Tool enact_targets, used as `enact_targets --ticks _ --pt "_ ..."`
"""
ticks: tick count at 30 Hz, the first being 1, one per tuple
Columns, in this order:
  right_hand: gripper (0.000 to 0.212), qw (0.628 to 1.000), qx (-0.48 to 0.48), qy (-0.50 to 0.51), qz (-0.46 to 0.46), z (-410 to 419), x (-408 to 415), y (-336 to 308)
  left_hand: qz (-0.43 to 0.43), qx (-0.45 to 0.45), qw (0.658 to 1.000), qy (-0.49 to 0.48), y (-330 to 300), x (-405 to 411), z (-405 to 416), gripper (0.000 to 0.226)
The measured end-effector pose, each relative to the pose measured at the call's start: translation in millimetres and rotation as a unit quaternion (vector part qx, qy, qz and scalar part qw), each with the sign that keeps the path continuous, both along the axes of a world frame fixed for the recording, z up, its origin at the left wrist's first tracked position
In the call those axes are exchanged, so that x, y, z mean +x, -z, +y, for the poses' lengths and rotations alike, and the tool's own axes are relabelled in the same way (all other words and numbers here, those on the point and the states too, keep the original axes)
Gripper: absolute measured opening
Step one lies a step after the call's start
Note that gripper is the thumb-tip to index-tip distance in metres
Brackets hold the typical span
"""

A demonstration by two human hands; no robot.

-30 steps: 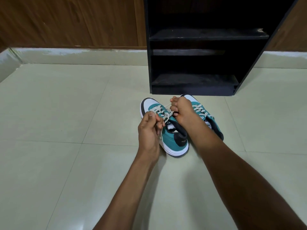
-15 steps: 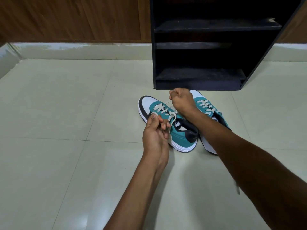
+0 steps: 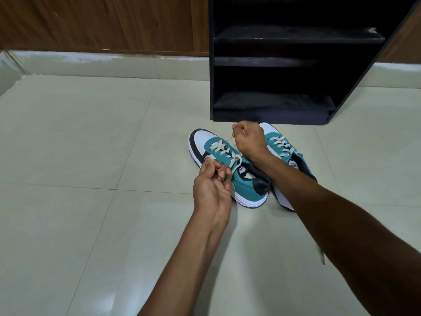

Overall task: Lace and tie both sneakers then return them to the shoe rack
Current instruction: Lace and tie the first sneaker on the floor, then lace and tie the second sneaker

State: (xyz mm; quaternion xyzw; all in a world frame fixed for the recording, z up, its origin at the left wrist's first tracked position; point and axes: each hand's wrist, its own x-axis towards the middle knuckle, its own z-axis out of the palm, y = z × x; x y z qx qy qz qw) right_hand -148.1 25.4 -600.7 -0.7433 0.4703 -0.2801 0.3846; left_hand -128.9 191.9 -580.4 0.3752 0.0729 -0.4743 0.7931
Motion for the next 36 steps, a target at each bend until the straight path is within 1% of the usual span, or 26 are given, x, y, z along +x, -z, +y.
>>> enact_targets --ticks 3,5,8,10,11,12,14,15,17,19,22,24,26,29,30,31,32,34,35,36 --pt "0.034 0.999 0.024 0.029 -0.02 3 -2 -3 0.032 -0.005 0.999 -0.01 -1 2 -6 0.03" --pt "0.033 0.996 0.059 0.05 -0.05 5 -4 -4 0.028 -0.001 1.0 -0.013 0 3 -7 0.027" --pt "0.026 0.991 0.104 0.045 -0.069 14 -11 -9 -0.02 0.026 0.999 -0.021 2 1 -4 0.017" --pt "0.018 0.995 0.075 0.033 -0.055 24 -19 -16 -0.075 0.071 0.994 -0.026 6 1 1 0.023" --pt "0.022 0.997 0.048 0.032 -0.047 30 -25 -19 -0.109 0.104 0.988 -0.03 7 1 3 0.03" --pt "0.031 0.999 0.021 0.034 -0.037 36 -30 -21 -0.144 0.138 0.979 -0.031 9 2 5 0.035" --pt "0.042 0.999 0.008 0.042 -0.009 51 -43 -23 -0.207 0.194 0.959 -0.019 12 2 7 0.038" --pt "0.041 0.999 0.021 0.045 0.01 58 -49 -20 -0.23 0.211 0.95 -0.005 13 1 8 0.035" --pt "0.032 0.997 0.055 0.047 0.04 75 -57 -14 -0.257 0.228 0.939 0.029 15 -4 9 0.028" --pt "0.03 0.994 0.083 0.064 0.014 93 -57 -11 -0.274 0.241 0.93 0.05 13 -7 8 0.023" --pt "0.025 0.987 0.114 0.098 -0.048 114 -46 -13 -0.301 0.266 0.915 0.028 9 -2 8 0.02" --pt "0.018 0.982 0.145 0.095 -0.073 120 -40 -12 -0.346 0.289 0.893 0.014 3 5 12 0.016" --pt "0.017 0.976 0.175 0.09 -0.093 121 -41 -13 -0.38 0.302 0.874 0.022 -2 12 14 0.016" --pt "0.016 0.98 0.155 0.088 -0.087 109 -52 -21 -0.394 0.319 0.861 0.043 -1 19 15 0.02" --pt "0.014 0.985 0.13 0.085 -0.076 105 -56 -27 -0.415 0.324 0.85 0.033 -2 19 15 0.02" --pt "0.013 0.989 0.097 0.084 -0.068 99 -61 -32 -0.453 0.326 0.829 0.015 -4 17 14 0.023" --pt "0.012 0.993 0.056 0.084 -0.06 94 -67 -38 -0.501 0.324 0.802 -0.002 -7 13 12 0.031" --pt "0.014 0.994 -0.027 0.102 -0.034 84 -81 -48 -0.593 0.317 0.739 -0.027 -19 -2 4 0.053" --pt "0.016 0.991 -0.063 0.117 -0.02 79 -88 -52 -0.627 0.311 0.713 -0.038 -25 -10 -1 0.061" --pt "0.017 0.987 -0.093 0.134 -0.007 74 -97 -54 -0.655 0.297 0.693 -0.046 -32 -18 -8 0.064"
